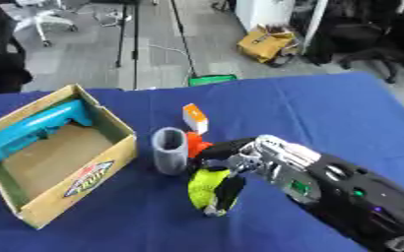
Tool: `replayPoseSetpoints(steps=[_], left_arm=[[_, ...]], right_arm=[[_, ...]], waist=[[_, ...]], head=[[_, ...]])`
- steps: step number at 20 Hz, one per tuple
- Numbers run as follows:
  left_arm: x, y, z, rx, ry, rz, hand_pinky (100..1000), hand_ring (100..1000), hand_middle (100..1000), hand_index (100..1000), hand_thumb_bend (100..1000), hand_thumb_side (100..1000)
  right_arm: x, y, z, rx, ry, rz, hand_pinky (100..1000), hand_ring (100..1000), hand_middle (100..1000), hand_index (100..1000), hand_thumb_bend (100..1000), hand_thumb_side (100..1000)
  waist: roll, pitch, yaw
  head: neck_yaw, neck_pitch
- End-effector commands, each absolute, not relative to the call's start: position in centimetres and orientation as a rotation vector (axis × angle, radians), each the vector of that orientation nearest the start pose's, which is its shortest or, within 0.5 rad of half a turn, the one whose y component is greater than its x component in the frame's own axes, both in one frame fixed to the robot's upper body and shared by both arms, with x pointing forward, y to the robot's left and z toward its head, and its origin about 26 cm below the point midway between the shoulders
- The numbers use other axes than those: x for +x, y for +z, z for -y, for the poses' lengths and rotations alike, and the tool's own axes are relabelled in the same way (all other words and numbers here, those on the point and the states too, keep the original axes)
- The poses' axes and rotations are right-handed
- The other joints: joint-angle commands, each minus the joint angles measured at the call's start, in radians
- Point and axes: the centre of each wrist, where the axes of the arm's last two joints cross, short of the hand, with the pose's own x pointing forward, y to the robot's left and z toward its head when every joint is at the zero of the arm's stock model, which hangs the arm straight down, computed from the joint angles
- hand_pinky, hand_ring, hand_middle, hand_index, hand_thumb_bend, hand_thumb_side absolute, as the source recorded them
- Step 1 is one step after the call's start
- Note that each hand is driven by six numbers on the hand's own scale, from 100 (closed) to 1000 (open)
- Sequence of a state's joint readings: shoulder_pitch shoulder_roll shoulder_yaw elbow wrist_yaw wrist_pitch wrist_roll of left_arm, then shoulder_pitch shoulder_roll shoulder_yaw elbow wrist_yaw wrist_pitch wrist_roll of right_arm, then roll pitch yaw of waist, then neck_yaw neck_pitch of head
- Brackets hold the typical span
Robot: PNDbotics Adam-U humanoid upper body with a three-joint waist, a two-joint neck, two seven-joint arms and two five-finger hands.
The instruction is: Pick up objects on the table and place them in the box.
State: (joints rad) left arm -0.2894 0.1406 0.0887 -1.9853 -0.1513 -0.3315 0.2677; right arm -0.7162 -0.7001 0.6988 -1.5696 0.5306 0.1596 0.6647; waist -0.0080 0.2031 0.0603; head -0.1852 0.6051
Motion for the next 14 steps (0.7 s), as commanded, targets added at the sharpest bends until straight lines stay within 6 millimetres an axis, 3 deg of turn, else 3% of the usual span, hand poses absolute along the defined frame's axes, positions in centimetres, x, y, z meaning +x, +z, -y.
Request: replayPoseSetpoints(steps=[1,14], left_arm=[[30.02,19.0,-25.28,0.337,0.079,2.639,787,779,785,733,100,941],[30.02,18.97,-25.22,0.337,0.09,2.635,830,782,785,725,100,933]], right_arm=[[36.78,18.1,20.6,-0.525,1.913,1.13,308,740,867,918,376,332],[36.88,18.72,20.17,-0.553,1.925,1.128,274,720,854,876,324,263]], waist=[[0.002,-0.017,-0.002],[0.002,-0.018,-0.003]], head=[[-0.002,-0.003],[-0.005,-0.002]])
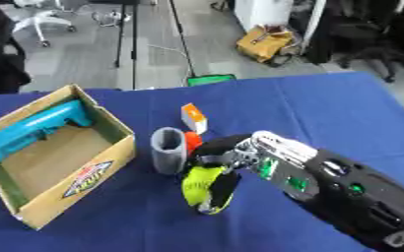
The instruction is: Pick up objects on the table and place them in the box.
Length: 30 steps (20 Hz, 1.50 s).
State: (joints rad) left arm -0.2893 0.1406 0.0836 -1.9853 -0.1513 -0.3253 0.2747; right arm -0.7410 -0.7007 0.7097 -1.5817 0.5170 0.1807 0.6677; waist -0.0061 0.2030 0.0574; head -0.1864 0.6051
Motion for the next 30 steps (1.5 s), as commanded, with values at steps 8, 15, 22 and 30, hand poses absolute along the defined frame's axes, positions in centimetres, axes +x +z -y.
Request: replayPoseSetpoints(steps=[8,15,22,30], left_arm=[[30.0,18.9,-25.2,0.335,0.086,2.633,829,781,785,724,100,933],[30.0,18.9,-25.2,0.337,0.085,2.63,831,781,785,724,100,934],[30.0,18.8,-25.2,0.336,0.083,2.627,832,780,786,724,100,933],[29.9,18.7,-25.3,0.338,0.077,2.624,833,780,786,725,100,933]], right_arm=[[37.0,20.0,19.6,-0.604,1.934,1.156,270,709,836,825,281,245],[37.1,21.2,19.1,-0.645,1.939,1.188,262,700,823,795,250,236],[37.1,22.7,18.4,-0.678,1.958,1.218,261,696,814,776,228,234],[36.8,25.1,17.3,-0.701,1.982,1.251,263,696,810,761,206,232]], waist=[[-0.003,-0.021,-0.005],[-0.006,-0.025,-0.006],[-0.01,-0.031,-0.012],[-0.015,-0.04,-0.021]], head=[[-0.004,0.0],[-0.003,0.003],[-0.003,0.007],[0.0,0.015]])
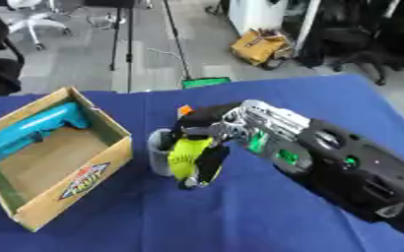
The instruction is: Pick up objects on the table and place them in the box.
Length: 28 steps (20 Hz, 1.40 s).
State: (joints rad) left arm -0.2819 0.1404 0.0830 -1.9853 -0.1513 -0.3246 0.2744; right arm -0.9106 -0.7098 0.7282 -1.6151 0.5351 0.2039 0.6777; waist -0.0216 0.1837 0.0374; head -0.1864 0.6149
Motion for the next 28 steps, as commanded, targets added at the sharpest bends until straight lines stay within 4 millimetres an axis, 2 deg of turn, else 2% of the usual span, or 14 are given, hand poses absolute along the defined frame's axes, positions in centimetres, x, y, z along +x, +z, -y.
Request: replayPoseSetpoints(steps=[1,14,19,28], left_arm=[[29.9,18.7,-25.3,0.339,0.076,2.624,833,780,786,725,100,933],[29.8,18.5,-25.4,0.343,0.067,2.614,834,780,786,725,100,934],[29.8,18.4,-25.4,0.338,0.061,2.61,834,781,786,725,100,935],[29.8,18.4,-25.3,0.328,0.054,2.607,834,781,786,725,100,936]], right_arm=[[36.7,25.4,17.2,-0.704,1.986,1.254,263,696,810,761,206,232],[35.5,30.0,14.0,-0.749,2.05,1.345,262,696,802,743,174,231],[34.7,31.8,12.2,-0.771,2.086,1.393,265,699,802,737,163,231],[34.2,33.4,10.1,-0.796,2.114,1.44,266,701,799,734,152,233]], waist=[[0.0,-0.022,-0.002],[-0.016,-0.041,-0.004],[-0.022,-0.044,0.003],[-0.029,-0.047,0.02]], head=[[0.0,0.006],[0.01,0.013],[0.006,0.018],[-0.003,0.017]])
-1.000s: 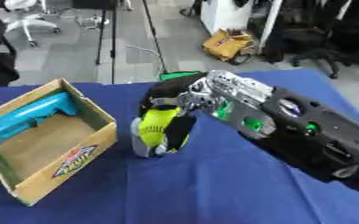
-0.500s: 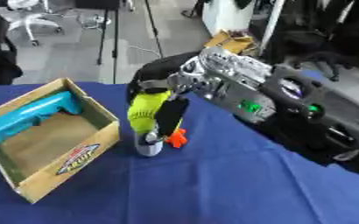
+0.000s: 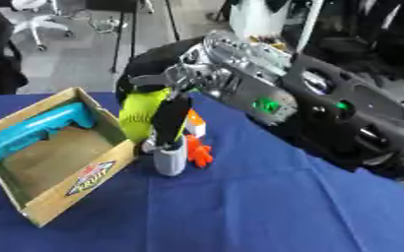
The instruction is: Pick up objects on the table and place them in the box.
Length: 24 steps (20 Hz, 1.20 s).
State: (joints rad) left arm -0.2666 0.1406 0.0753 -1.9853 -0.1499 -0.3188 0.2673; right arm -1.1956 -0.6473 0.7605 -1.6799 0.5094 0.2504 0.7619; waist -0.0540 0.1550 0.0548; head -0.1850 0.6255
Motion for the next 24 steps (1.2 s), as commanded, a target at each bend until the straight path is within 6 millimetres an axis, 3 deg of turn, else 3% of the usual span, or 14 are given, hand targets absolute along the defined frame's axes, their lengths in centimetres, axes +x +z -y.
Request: replayPoseSetpoints(steps=[1,18,24], left_arm=[[29.8,18.4,-25.2,0.326,0.053,2.606,834,781,786,725,100,936],[29.8,18.3,-24.7,0.28,0.045,2.607,836,777,787,725,100,936],[29.9,18.4,-24.5,0.267,0.046,2.609,836,777,788,725,100,936]], right_arm=[[34.2,33.4,9.8,1.069,-2.837,-1.938,265,700,799,733,152,233],[35.6,33.3,5.0,1.006,-2.802,-1.939,283,707,798,724,140,241],[36.6,32.9,3.8,1.026,-2.774,-1.954,283,711,799,722,100,194]], waist=[[0.003,-0.018,0.006],[0.009,-0.014,0.059],[0.01,-0.012,0.072]], head=[[-0.006,0.006],[-0.032,-0.017],[-0.038,-0.024]])
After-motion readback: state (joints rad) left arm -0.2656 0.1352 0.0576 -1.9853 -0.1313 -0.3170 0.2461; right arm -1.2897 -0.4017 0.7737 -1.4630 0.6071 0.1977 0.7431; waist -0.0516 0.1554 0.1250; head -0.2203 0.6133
